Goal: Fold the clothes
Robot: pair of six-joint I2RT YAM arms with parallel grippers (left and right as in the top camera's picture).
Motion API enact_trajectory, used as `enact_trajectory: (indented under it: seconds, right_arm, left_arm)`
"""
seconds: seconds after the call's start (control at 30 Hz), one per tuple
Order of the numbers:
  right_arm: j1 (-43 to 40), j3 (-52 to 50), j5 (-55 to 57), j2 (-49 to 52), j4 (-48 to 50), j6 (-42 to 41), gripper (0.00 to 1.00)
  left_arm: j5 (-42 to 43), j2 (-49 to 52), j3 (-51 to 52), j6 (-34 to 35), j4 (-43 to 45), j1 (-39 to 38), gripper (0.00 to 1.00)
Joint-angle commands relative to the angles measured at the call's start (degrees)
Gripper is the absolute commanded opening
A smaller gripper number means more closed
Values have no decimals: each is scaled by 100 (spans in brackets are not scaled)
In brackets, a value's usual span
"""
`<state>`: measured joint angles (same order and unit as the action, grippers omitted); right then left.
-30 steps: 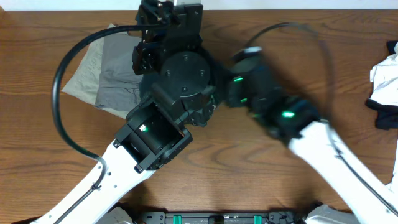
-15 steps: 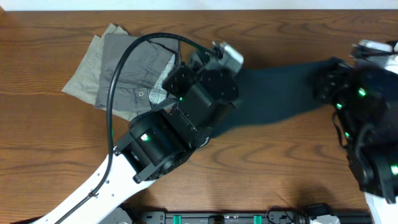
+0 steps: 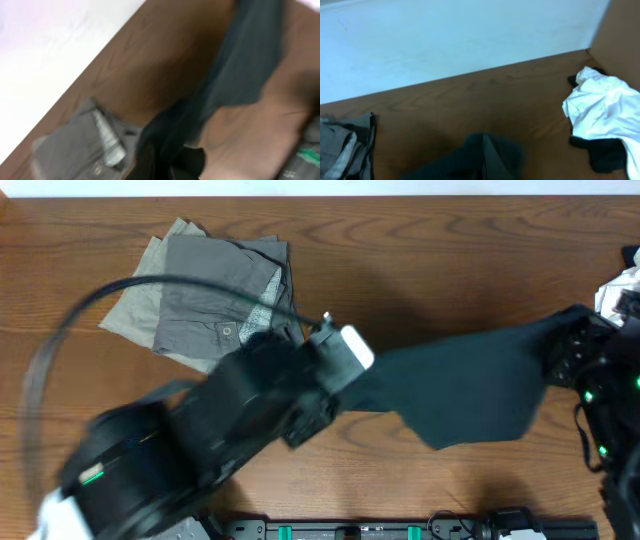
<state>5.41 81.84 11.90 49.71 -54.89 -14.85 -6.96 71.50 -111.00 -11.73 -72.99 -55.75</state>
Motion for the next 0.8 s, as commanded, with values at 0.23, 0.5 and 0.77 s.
enact_trajectory:
  seconds: [0.23,0.5,0.77]
  right_arm:
    - [-52,966,-17,-70,-1099,74,1]
    - [-52,669,-232,496,-1126,4,1]
    - [-76,278,188,2326,33,-52,1]
  left_arm:
    - [334,70,-898,503,-658,-258,6]
    - [-437,1134,-896,470,-695,177,6]
    - [511,3077,-876,-101,844,1923,6]
